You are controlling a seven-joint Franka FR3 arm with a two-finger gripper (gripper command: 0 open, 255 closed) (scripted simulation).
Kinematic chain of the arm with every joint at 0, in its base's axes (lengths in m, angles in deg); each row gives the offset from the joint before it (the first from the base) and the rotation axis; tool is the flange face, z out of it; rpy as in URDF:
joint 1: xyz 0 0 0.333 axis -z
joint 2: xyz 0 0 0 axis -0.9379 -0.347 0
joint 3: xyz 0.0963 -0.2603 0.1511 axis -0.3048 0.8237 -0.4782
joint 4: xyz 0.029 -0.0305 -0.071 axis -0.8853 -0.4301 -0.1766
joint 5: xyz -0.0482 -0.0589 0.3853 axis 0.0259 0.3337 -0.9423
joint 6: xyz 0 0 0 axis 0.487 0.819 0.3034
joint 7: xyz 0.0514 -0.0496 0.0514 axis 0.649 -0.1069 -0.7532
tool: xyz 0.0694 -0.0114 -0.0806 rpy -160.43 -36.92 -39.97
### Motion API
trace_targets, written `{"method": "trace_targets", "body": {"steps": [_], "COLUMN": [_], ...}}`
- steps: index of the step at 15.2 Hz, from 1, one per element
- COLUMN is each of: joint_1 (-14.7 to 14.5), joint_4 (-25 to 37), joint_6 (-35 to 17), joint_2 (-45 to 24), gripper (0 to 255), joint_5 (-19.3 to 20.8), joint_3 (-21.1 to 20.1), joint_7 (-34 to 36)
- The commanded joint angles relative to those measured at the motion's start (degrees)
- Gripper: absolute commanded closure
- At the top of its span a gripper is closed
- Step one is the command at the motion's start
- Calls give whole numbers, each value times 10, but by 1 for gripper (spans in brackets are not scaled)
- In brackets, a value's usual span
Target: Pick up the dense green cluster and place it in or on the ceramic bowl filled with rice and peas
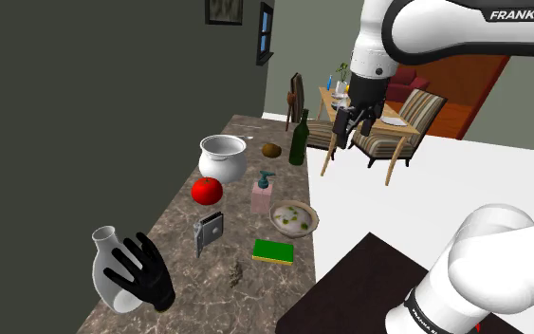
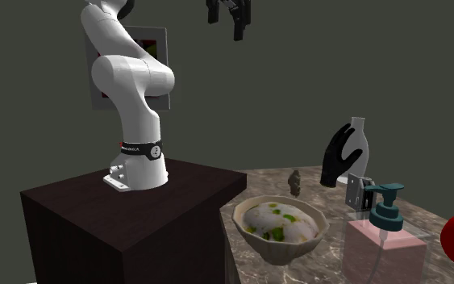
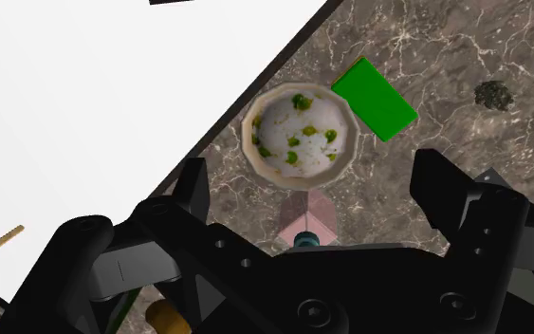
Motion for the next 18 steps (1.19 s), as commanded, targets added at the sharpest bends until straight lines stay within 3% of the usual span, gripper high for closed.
{"method": "trace_targets", "body": {"steps": [1,9,18], "joint_1": [0,-18,-24], "joint_4": [0,-73,-93], "joint_6": [0,-112,-251], "joint_2": [0,-56,-194], "gripper": [0,0,0], "joint_5": [0,-41,-57], "joint_3": [0,-77,-170], "joint_7": [0,114,252]}}
